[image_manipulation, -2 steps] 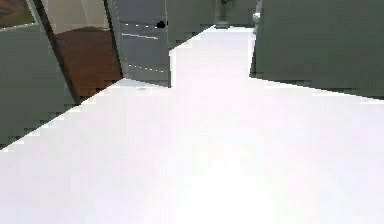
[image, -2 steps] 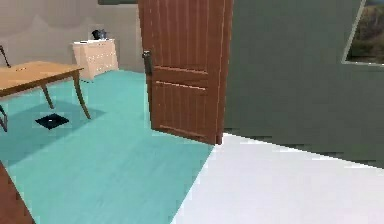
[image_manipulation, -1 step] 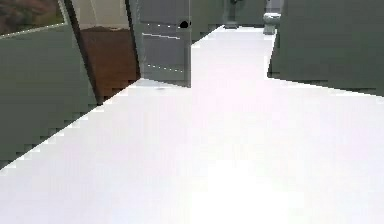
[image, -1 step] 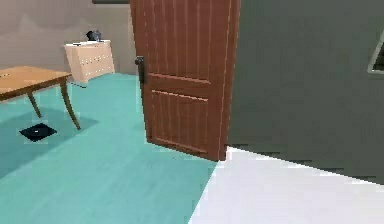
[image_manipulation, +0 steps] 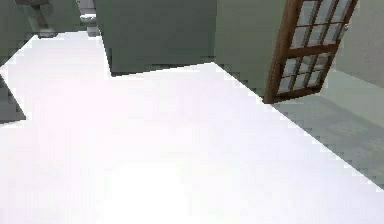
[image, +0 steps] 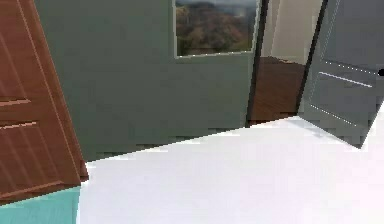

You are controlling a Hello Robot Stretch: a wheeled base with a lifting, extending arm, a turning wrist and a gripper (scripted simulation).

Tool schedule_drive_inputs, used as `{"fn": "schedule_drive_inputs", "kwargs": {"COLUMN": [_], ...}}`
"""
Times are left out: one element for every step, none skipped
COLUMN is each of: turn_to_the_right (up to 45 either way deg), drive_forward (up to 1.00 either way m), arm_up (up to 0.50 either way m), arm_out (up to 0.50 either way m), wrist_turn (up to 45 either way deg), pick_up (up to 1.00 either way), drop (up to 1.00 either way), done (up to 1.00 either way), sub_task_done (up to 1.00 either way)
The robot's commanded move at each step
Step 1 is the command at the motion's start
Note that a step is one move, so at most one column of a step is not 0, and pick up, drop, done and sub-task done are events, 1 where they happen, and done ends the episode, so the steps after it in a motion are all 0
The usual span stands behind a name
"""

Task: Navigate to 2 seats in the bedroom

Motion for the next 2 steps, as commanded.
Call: {"fn": "schedule_drive_inputs", "kwargs": {"turn_to_the_right": [6.0, 0.0], "drive_forward": [0.00, 0.30], "arm_up": [0.00, 0.00], "arm_out": [0.00, 0.00], "wrist_turn": [0.0, 0.0], "pick_up": [0.00, 0.00], "drop": [0.00, 0.00], "done": [0.00, 0.00], "sub_task_done": [0.00, 0.00]}}
